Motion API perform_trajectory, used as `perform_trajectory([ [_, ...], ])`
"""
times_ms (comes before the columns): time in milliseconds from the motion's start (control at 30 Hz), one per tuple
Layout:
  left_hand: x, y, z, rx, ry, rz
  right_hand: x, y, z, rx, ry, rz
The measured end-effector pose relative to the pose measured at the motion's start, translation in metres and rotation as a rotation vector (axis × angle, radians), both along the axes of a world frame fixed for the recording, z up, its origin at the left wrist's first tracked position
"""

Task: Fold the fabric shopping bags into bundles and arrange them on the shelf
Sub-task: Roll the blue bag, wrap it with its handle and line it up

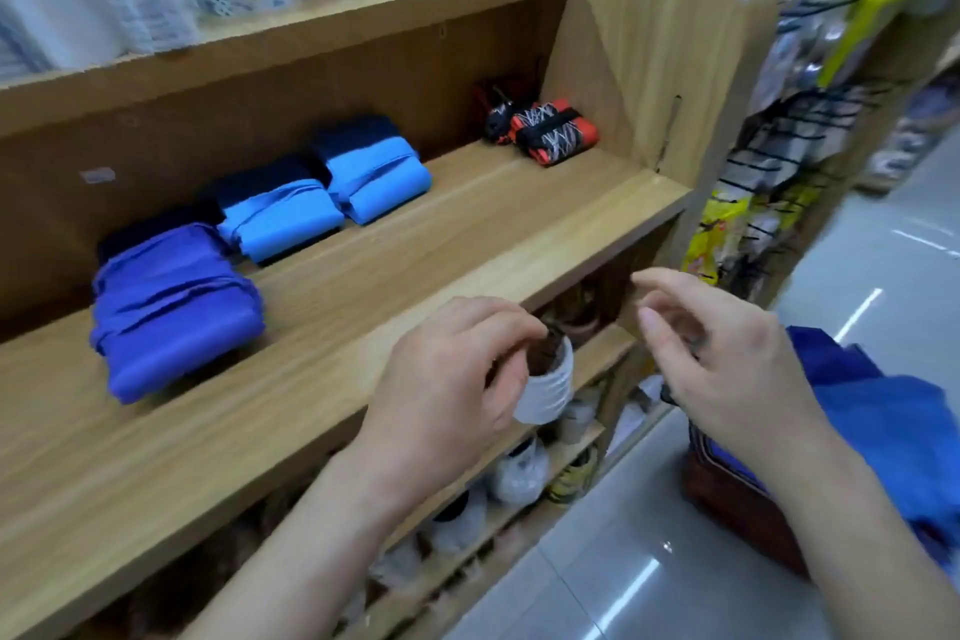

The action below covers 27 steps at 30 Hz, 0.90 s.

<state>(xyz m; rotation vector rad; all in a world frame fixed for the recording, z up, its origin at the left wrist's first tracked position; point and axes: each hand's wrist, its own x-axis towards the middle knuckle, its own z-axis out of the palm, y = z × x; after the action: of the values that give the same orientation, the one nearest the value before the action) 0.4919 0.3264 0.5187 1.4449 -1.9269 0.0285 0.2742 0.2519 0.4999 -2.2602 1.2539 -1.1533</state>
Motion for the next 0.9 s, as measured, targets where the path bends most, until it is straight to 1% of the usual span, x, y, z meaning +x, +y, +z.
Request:
perform_trajectory([
  [100,-0.049,-0.018,-0.033,0.076,-0.004,-0.094,-0.063,-0.001,-0.025,-0.058,0.096,-0.082],
  [167,-0.085,-0.030,-0.060,0.155,-0.016,-0.153,-0.113,-0.001,-0.042,-0.033,0.177,-0.129],
  [333,-0.177,-0.053,-0.125,0.373,-0.009,-0.209,-0.234,0.008,-0.090,0.148,0.370,-0.250],
  [433,-0.229,-0.071,-0.161,0.490,-0.031,-0.244,-0.298,0.021,-0.123,0.361,0.415,-0.381],
  [500,-0.260,-0.087,-0.183,0.576,-0.058,-0.276,-0.335,0.027,-0.141,0.492,0.369,-0.475],
  [600,-0.299,-0.117,-0.211,0.656,-0.108,-0.308,-0.379,0.026,-0.167,0.611,0.271,-0.601],
  [767,-0.349,-0.186,-0.256,0.758,-0.112,-0.355,-0.428,-0.004,-0.213,0.698,0.028,-0.810],
  [900,-0.387,-0.253,-0.303,0.853,-0.124,-0.345,-0.452,-0.047,-0.259,0.779,-0.068,-0.938],
])
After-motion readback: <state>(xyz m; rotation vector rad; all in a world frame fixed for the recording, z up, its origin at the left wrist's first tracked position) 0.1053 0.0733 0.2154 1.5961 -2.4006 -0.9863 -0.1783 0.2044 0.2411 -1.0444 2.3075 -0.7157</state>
